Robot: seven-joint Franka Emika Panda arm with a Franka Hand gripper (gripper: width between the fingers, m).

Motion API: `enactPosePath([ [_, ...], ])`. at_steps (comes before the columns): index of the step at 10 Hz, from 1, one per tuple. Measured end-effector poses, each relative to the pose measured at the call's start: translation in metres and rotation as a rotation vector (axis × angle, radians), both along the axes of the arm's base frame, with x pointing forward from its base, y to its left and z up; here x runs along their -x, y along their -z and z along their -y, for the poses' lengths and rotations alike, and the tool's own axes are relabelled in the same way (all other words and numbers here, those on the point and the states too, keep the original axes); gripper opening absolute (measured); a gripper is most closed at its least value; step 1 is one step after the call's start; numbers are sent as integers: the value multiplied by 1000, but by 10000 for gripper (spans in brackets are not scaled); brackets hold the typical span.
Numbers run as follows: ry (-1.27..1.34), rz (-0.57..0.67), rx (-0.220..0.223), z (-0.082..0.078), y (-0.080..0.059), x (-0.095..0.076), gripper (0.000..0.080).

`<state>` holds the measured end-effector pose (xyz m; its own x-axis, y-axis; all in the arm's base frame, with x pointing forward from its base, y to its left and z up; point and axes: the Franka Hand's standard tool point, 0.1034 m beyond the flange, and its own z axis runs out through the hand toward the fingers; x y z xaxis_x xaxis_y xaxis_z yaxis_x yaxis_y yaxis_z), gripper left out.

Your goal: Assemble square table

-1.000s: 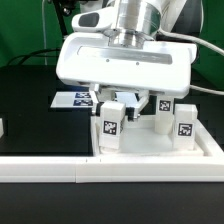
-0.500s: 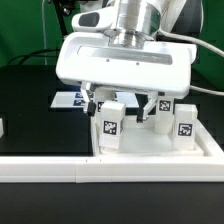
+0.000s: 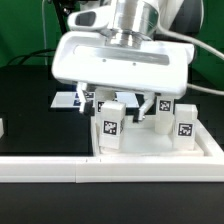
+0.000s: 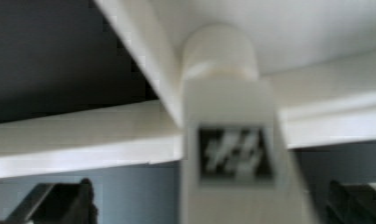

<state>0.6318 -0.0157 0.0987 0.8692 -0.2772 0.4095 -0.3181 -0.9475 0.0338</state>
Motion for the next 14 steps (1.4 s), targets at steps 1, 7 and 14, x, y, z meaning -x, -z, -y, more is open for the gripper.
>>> enactPosePath([
  [1,19,-40,-26,5,-4,-5,649],
  [7,96,-337,-161,-7,9,12,649],
  [14,156,-297,-164,-18,25,12,290],
])
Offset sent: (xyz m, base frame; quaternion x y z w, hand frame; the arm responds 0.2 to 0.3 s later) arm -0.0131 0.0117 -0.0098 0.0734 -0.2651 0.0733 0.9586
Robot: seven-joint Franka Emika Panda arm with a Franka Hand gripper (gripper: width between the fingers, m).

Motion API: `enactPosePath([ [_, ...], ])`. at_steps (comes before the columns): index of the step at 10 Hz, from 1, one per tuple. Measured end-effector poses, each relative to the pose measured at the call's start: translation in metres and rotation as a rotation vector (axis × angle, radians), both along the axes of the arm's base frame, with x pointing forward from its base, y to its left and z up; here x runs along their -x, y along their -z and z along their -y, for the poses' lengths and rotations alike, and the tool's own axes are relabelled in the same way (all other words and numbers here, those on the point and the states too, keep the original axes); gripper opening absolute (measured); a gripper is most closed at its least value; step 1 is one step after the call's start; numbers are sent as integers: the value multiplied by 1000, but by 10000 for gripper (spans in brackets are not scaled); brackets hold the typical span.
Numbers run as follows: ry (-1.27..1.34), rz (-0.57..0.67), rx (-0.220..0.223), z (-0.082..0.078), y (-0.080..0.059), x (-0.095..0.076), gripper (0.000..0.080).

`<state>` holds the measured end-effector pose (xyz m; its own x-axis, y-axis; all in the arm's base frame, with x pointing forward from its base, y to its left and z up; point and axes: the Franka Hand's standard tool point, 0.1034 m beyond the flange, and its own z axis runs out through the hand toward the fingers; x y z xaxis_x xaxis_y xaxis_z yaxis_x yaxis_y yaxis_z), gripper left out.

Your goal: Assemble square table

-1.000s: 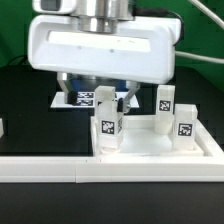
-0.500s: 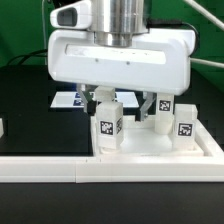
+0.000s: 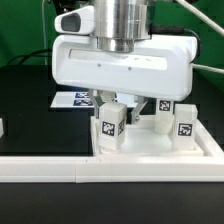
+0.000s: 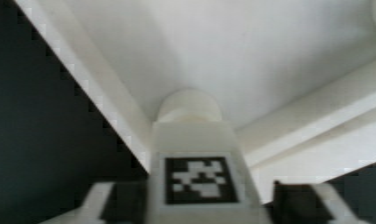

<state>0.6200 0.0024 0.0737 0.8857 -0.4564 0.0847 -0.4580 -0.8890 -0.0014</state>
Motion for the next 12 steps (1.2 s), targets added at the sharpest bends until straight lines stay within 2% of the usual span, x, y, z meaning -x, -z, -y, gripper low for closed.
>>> enactPosePath([
  [5,329,12,-28,0,1,0,290],
  [9,844,22,-65,-10,1,-3,290],
  [10,969,27,-86,-9,2,-3,290],
  [11,1141,31,-141,-9,2,-3,291],
  [12,1315,31,-235,-7,2,-2,291],
])
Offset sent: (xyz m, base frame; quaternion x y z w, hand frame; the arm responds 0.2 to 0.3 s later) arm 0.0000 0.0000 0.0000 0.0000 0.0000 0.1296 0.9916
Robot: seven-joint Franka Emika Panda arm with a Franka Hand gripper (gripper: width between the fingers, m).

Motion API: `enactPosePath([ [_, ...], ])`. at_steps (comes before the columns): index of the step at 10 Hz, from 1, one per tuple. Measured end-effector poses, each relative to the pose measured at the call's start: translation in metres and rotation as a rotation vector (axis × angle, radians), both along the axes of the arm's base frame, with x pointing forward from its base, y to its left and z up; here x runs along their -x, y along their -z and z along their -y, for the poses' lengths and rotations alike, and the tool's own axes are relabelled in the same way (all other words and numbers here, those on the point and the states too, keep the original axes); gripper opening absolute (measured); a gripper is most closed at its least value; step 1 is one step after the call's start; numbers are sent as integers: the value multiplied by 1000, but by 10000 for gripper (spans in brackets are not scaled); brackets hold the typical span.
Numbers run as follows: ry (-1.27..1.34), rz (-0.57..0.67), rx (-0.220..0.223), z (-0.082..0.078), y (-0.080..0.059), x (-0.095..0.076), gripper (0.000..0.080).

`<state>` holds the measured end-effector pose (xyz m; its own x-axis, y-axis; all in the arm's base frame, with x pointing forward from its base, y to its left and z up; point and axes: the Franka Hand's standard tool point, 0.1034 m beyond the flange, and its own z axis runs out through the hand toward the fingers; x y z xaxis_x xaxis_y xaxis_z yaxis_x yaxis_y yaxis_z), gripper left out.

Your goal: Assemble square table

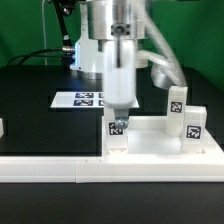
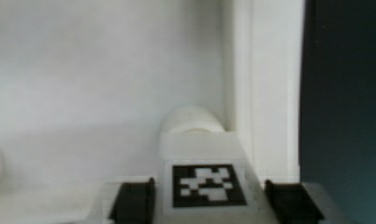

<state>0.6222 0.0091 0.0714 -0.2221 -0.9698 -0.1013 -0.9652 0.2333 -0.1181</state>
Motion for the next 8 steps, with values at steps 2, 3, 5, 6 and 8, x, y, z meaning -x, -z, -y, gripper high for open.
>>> enactPosePath([
  [2,35,1,-15,-2,1,0,303],
  [3,22,0,-13,-2,2,1,303],
  [5,-246,32,63,-7,2,-3,599],
  [6,-435,53,97,-8,3,-3,599],
  [8,-602,61,120,-6,4,-2,648],
])
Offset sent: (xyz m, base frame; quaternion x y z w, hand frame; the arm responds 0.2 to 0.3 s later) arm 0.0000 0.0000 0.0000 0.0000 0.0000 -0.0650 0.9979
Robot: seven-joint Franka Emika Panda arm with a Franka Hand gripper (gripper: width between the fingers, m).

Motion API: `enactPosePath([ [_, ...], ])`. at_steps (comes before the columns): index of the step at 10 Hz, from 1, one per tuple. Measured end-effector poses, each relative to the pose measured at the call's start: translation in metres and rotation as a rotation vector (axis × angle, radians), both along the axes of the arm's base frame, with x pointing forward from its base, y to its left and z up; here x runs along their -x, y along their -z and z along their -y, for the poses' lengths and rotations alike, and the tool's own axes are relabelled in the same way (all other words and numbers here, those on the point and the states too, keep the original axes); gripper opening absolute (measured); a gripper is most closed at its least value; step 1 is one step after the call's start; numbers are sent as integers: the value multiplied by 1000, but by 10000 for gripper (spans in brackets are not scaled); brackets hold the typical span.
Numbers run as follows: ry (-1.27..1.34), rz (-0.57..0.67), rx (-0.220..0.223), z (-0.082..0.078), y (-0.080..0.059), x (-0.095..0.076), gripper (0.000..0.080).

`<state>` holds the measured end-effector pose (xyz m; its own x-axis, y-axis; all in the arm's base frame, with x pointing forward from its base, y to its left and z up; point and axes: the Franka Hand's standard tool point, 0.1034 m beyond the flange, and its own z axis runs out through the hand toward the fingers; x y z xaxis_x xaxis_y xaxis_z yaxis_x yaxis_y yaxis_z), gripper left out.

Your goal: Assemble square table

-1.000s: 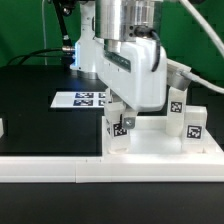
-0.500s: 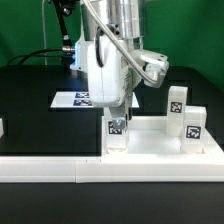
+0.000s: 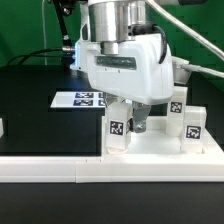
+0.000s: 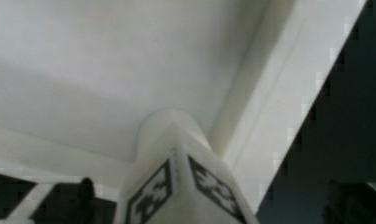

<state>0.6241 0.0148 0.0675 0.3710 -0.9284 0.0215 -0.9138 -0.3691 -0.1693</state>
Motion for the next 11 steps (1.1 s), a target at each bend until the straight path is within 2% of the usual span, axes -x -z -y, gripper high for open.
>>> enactPosePath([
  [3,-231,6,47,2,0,0,648],
  [4,-533,15,124,-2,1,-1,648],
  [5,-654,-14,131,-9,4,2,648],
  [6,-616,-13,126,-7,3,1,621],
  [8,-606,-23,128,-1,5,5,353],
  [9,-512,-34,117,4,7,7,353],
  [10,-427,-35,104,3,7,7,289],
  [11,-347,-37,92,3,7,7,289],
])
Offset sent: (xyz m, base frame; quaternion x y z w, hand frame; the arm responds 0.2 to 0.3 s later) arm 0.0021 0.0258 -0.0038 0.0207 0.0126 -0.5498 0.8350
